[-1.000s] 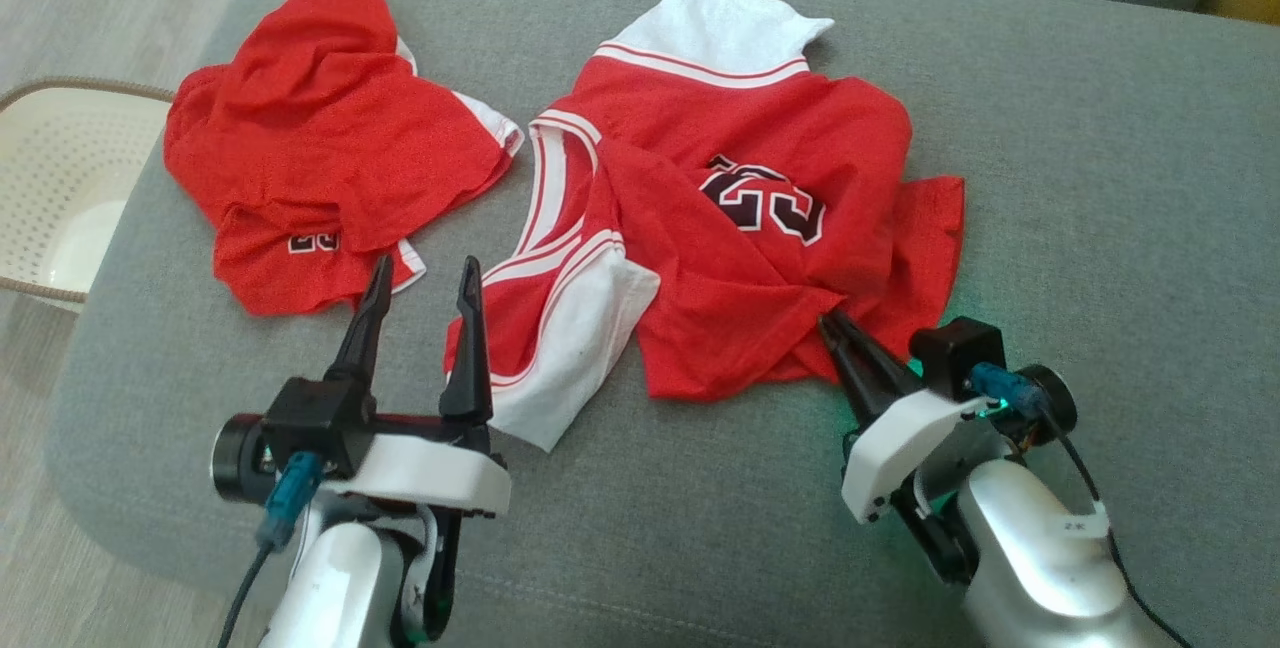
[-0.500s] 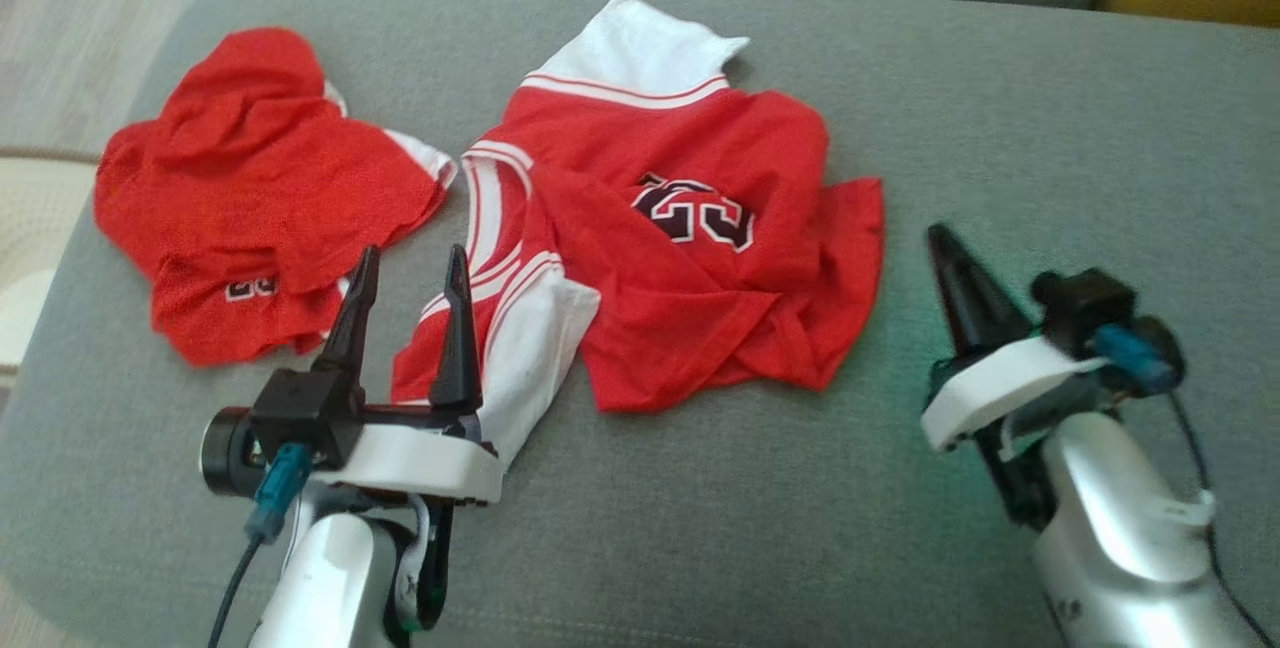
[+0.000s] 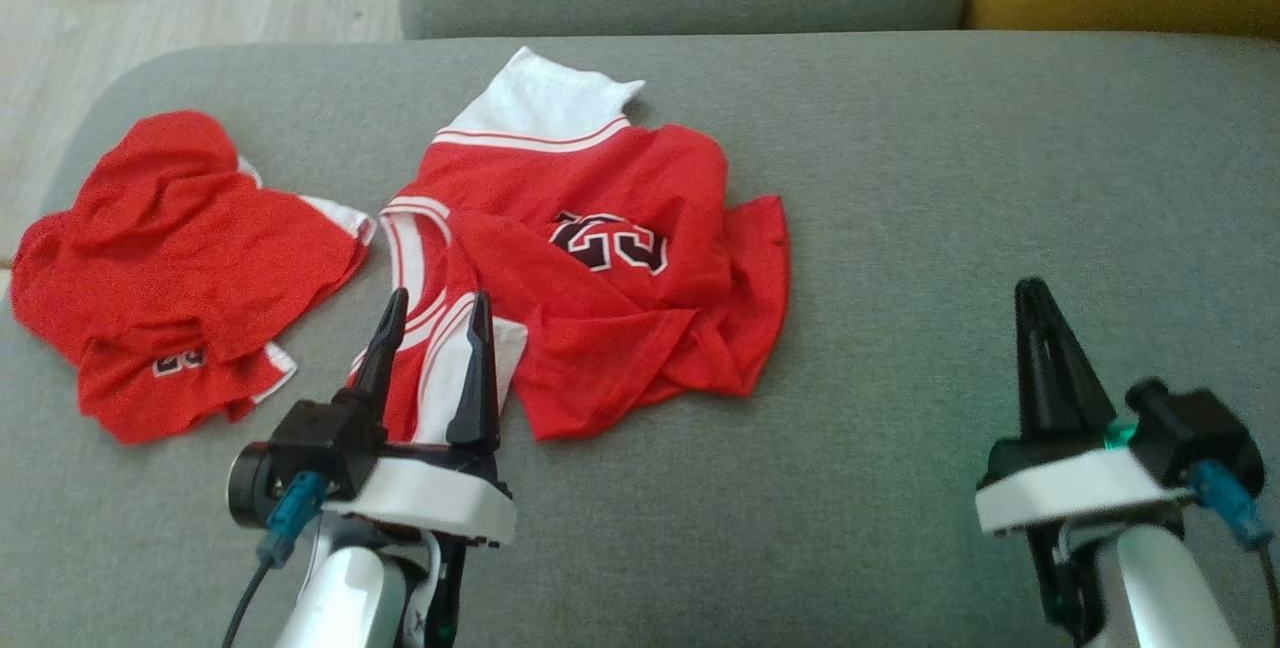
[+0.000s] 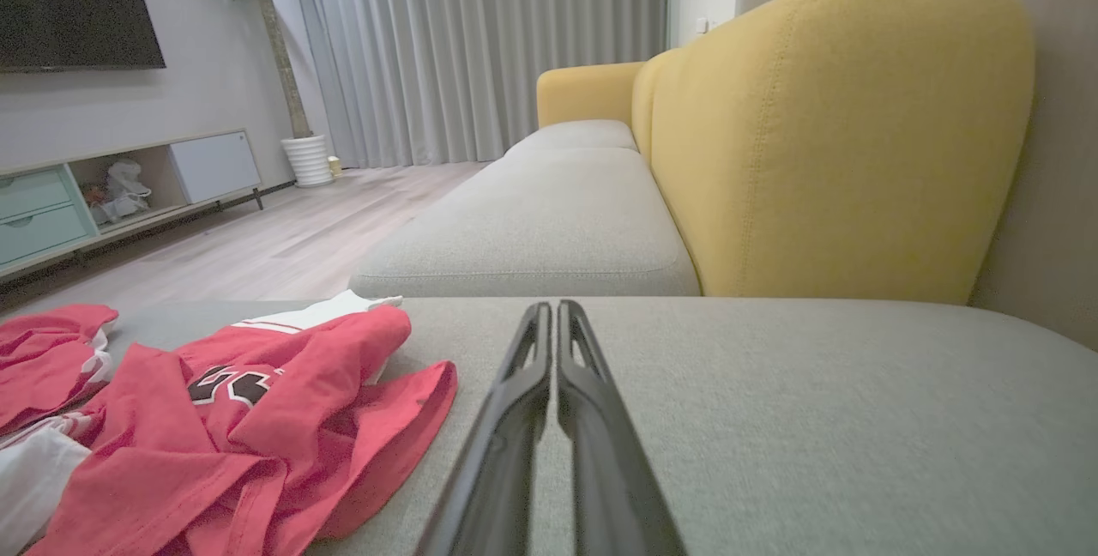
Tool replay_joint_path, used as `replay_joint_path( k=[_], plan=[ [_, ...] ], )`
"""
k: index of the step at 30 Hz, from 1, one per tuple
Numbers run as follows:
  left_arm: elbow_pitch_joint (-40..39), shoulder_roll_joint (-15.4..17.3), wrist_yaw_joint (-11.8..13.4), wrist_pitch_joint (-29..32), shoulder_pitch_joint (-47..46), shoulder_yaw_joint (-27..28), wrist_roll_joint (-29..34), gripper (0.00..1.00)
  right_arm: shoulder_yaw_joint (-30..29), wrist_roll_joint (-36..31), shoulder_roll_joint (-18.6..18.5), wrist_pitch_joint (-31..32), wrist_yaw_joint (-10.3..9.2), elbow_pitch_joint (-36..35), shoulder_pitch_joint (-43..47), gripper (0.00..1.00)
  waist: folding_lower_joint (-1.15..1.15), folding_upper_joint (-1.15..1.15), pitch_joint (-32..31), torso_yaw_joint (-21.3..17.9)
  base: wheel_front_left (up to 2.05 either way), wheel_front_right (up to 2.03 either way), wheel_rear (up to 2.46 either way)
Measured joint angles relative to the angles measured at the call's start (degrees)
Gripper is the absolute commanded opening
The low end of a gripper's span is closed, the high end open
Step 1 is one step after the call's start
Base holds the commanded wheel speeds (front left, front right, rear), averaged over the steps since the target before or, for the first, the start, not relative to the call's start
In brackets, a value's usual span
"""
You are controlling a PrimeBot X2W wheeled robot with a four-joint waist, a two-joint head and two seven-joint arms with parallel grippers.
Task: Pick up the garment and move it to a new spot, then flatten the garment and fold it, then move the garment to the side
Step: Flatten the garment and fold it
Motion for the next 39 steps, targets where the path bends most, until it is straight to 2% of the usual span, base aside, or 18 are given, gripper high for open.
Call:
replay_joint_path(
  k=[1,6,12,19,25,33,39],
  plan=[
    [0.13,0.01,-0.09,0.01,0.08,-0.07,0.01,1.00,0.03,0.00,0.14,0.00,-0.01,-0.63,1.00,1.00,0.00,0.00,-0.14,-0.39,0.00,0.00,0.00],
    [0.25,0.00,-0.01,0.00,0.53,-0.10,0.01,1.00,0.68,0.87,0.38,0.01,-0.01,-1.56,3.39,1.00,0.00,0.00,-0.27,-1.56,0.00,0.00,0.00],
    [0.42,0.01,0.00,0.00,0.57,-0.43,0.00,1.00,3.35,1.24,0.41,0.65,0.00,-2.79,3.16,1.00,0.00,0.00,0.46,-0.64,0.00,0.00,0.00],
    [0.63,0.01,0.02,0.00,0.34,-1.67,-0.49,1.00,14.37,2.91,0.40,5.25,0.00,-2.75,-0.14,1.00,0.00,0.00,2.48,2.04,0.00,0.00,0.00],
    [0.90,0.01,0.46,0.00,-1.68,-2.76,-1.20,1.00,21.79,11.96,-0.59,12.66,0.00,2.75,-6.16,1.00,0.00,0.00,4.83,5.63,0.00,0.00,0.00],
    [1.05,0.00,1.29,0.01,-2.66,-4.37,-2.30,1.00,22.49,16.71,-2.46,16.04,0.00,11.52,-11.13,1.00,0.00,0.00,7.55,10.82,0.00,0.00,0.00],
    [1.04,0.00,1.46,0.00,-2.76,-5.42,-2.30,1.00,22.57,19.93,-2.43,16.67,0.00,14.62,-13.06,1.00,0.00,0.00,8.98,13.01,0.00,0.00,0.00]
  ],
)
